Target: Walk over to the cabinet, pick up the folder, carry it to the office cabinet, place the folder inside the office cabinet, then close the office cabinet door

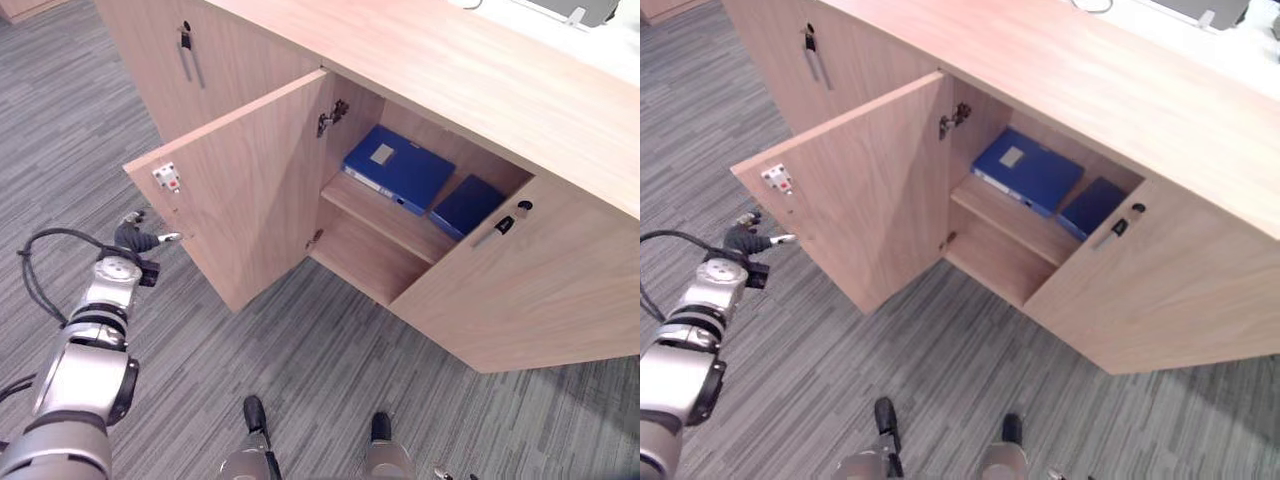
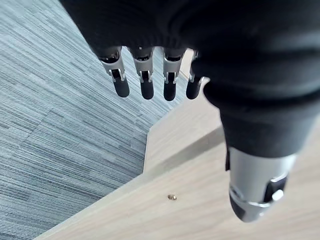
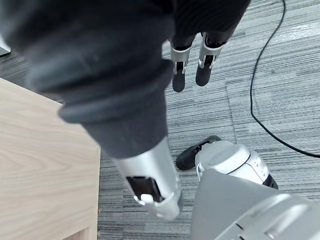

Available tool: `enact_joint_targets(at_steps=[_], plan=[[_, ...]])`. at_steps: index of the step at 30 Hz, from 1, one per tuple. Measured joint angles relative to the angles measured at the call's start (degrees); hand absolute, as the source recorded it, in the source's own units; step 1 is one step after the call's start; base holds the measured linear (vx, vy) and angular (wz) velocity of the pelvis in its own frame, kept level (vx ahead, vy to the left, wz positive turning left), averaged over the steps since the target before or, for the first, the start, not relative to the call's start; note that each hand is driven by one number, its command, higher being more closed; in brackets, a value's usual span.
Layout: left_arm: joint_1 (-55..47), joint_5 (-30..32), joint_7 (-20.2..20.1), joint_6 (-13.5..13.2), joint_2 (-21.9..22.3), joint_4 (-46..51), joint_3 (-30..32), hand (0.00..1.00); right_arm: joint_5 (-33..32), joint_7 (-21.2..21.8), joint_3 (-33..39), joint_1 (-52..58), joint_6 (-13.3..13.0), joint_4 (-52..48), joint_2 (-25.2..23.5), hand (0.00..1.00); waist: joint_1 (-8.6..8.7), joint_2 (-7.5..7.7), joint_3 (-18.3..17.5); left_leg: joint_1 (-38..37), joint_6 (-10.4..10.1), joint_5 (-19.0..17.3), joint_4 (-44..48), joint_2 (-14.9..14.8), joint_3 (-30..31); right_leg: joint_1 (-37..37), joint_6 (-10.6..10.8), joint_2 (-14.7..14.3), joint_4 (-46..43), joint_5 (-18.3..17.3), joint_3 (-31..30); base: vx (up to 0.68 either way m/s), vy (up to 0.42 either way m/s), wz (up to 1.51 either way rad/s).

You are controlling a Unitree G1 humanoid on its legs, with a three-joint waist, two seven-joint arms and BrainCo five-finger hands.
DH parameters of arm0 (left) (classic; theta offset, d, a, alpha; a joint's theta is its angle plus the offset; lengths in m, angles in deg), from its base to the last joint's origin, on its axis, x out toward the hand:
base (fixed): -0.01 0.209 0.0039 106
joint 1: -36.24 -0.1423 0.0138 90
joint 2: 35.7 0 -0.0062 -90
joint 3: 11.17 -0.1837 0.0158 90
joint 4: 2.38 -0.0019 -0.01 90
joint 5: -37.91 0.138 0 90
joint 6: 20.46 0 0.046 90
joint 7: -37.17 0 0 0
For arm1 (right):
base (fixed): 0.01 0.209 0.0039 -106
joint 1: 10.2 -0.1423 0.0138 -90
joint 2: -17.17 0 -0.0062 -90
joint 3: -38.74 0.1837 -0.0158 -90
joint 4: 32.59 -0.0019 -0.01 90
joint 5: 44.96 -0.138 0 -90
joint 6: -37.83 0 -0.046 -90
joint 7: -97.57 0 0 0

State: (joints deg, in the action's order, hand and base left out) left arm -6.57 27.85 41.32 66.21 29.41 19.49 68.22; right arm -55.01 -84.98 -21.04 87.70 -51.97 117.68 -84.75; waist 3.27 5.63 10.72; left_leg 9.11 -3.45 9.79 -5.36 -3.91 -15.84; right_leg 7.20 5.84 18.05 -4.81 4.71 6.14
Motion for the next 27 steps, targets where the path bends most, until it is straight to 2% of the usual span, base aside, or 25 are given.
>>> enact_joint_targets(at_steps=[3,4,5,8,11,14,20,27], plan=[[1.6,-1.6,0.3,0.1,-1.3,-0.2,1.6,0.00,-0.2,0.0,0.2,0.4,-0.1,-0.1,0.0,0.00,-0.77,0.08,0.9,0.4,-0.2,0.1,0.0,-0.5,0.1,0.2,0.0,-0.7,0.5,-0.7,0.2,-0.09,-0.062,-0.06],[3.0,-1.7,0.7,0.1,-2.3,-0.2,1.7,0.00,-0.2,0.0,0.1,0.5,-0.1,-0.1,0.0,0.00,-1.10,0.66,1.2,1.0,-0.4,0.5,0.0,-0.3,0.0,0.7,-0.4,-0.4,0.7,-4.1,0.2,-0.09,-0.083,-0.01],[3.5,-1.7,1.0,0.1,-2.6,-0.2,2.1,0.00,-0.3,0.0,0.2,0.5,-0.1,-0.4,0.0,0.00,-1.09,0.53,1.5,1.4,-0.4,0.7,0.0,-0.4,0.1,1.1,0.7,-0.5,0.7,-4.7,0.1,-0.10,-0.091,0.02],[4.8,-1.7,1.8,0.1,-3.3,-0.2,2.8,0.00,-0.3,0.0,0.1,0.7,-0.2,-1.5,0.2,0.00,-0.84,0.52,1.7,1.7,0.0,1.9,0.0,-1.1,0.2,1.8,1.3,-1.4,0.6,-5.2,-0.3,-0.06,-0.054,-0.09],[7.2,-1.7,2.0,0.1,-3.2,1.7,2.7,0.00,-0.2,0.2,-0.3,0.7,-0.2,-1.6,-0.1,0.00,0.27,1.00,1.7,2.8,-0.7,2.8,0.0,-0.7,0.9,2.3,0.0,-1.6,0.9,-4.9,-1.7,0.02,0.018,0.09],[8.7,-1.8,3.4,0.0,-0.9,5.9,2.1,0.00,-0.2,0.3,-1.2,0.6,-0.2,-1.6,-0.4,0.00,0.60,1.29,1.7,2.8,-0.8,3.3,0.0,-0.5,1.3,2.4,1.0,-1.5,0.3,-3.8,-2.1,0.08,0.024,0.06],[9.6,-6.0,6.9,-0.1,2.8,6.8,0.7,0.00,0.0,0.2,-3.3,-0.3,-0.4,-3.4,0.2,0.00,0.57,1.41,1.6,2.5,-1.3,3.7,0.3,-1.2,2.5,2.0,1.3,-2.2,-0.9,-3.6,-2.0,0.04,0.009,0.08],[9.0,-10.8,7.4,-1.6,7.1,6.8,-1.2,0.00,0.3,0.1,-5.4,-2.1,-0.6,-4.8,0.6,0.00,0.51,2.20,1.7,2.3,-0.7,3.2,0.0,-0.8,2.7,1.8,1.9,-1.8,0.2,-4.4,-1.9,-0.09,0.021,0.01]])
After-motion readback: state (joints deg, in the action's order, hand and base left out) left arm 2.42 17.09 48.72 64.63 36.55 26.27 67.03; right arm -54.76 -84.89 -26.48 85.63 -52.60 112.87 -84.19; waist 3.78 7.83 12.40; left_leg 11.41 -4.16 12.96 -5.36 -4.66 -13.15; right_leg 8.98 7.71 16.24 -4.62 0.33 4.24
